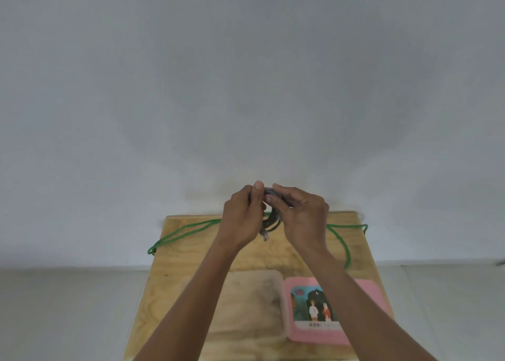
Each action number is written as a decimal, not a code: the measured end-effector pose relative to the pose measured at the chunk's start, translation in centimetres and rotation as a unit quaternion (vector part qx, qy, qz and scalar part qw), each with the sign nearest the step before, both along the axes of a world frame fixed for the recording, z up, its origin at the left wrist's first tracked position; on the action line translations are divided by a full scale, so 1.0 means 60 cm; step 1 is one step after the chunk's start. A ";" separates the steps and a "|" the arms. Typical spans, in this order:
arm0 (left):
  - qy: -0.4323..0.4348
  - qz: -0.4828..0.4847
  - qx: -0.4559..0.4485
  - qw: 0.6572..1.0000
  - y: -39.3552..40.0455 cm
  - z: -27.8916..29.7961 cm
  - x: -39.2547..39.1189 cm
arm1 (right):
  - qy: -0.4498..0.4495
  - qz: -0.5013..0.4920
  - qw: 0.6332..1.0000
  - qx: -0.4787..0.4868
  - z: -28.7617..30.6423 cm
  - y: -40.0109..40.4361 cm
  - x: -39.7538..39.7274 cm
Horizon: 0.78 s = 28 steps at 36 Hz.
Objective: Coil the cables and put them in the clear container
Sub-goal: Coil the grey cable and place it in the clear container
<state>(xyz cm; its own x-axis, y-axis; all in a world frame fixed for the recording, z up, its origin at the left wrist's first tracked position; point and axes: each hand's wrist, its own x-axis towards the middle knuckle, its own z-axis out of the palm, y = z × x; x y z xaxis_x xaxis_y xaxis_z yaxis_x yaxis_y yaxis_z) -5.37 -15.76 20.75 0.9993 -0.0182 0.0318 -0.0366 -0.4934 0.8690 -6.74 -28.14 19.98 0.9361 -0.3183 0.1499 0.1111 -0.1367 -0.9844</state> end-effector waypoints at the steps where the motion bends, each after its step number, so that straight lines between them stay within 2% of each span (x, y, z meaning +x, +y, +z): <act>1: 0.008 0.003 -0.003 1.000 -0.003 -0.008 -0.003 | 0.007 -0.001 1.000 0.005 -0.006 -0.004 -0.003; 6: 0.053 0.029 -0.027 0.998 -0.012 -0.034 -0.028 | 0.019 0.000 1.000 0.015 -0.041 -0.022 -0.021; 16: 0.076 0.094 0.006 0.993 0.034 -0.071 -0.072 | 0.059 0.011 0.998 0.019 -0.090 -0.015 -0.050; 23: 0.065 0.114 0.101 0.986 0.120 -0.099 -0.076 | 0.085 0.005 0.996 0.000 -0.123 0.013 -0.073; 28: 0.119 0.135 0.115 0.977 0.194 -0.155 -0.084 | 0.115 0.012 0.993 -0.012 -0.158 0.049 -0.088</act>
<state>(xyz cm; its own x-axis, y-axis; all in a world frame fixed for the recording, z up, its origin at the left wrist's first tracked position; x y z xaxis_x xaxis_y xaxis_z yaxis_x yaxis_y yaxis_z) -10.38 -4.14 11.46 0.9476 0.2673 -0.1752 0.3105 -0.6409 0.7020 -12.02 -25.19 10.52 0.9538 -0.2943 -0.0606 -0.1119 -0.1609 -0.9806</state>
